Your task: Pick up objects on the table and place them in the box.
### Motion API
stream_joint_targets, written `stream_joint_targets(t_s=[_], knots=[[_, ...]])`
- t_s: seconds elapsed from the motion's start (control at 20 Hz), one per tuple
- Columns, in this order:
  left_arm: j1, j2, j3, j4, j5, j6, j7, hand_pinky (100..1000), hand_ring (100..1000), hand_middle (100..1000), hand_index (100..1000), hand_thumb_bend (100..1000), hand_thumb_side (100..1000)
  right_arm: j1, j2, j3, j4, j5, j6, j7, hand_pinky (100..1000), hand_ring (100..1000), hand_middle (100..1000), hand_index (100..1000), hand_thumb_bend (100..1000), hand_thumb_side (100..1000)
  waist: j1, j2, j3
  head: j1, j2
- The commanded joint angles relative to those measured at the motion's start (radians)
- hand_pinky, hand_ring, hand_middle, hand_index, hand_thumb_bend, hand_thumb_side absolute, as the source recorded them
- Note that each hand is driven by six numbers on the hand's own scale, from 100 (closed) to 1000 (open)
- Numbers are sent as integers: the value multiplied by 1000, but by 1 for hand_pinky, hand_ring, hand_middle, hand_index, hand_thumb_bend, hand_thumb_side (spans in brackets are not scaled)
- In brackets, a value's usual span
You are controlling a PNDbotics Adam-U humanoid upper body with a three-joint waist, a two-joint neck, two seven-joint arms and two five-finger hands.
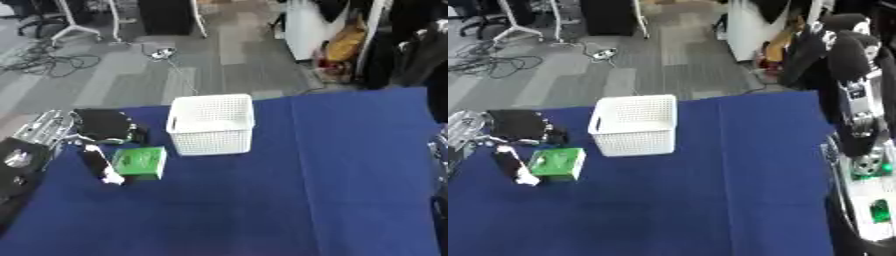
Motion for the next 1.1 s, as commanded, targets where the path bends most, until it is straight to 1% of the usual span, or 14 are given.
stream_joint_targets(t_s=[0.05, 0.35, 0.6, 0.85, 1.1], knots=[[-33, 47, 15, -44, 63, -1, -32, 100, 100, 117, 323, 100, 796, -10, -18, -5, -12, -6, 1, 1, 140, 229, 239, 408, 100, 959, 1, -15, -1, 7, -2], [-77, 62, 27, -83, 140, -1, -94, 100, 100, 119, 320, 100, 793, -10, -19, -5, -12, -6, 1, 2, 140, 229, 239, 408, 100, 959, 3, -15, -4, 20, 7], [-119, 54, 31, -98, 161, 3, -118, 100, 100, 121, 318, 100, 792, -10, -16, -3, -14, -11, 1, 2, 141, 229, 239, 408, 100, 958, 4, -15, -8, 33, 19], [-158, 29, 38, -87, 141, 11, -117, 100, 100, 123, 317, 100, 792, -9, -14, -5, -14, -11, 3, 1, 142, 229, 239, 408, 100, 957, 3, -15, -11, 40, 27], [-200, 1, 56, -50, 98, 21, -100, 100, 100, 125, 319, 100, 790, -9, -10, -6, -16, -11, 4, 0, 142, 229, 239, 408, 100, 956, 3, -15, -15, 47, 26]])
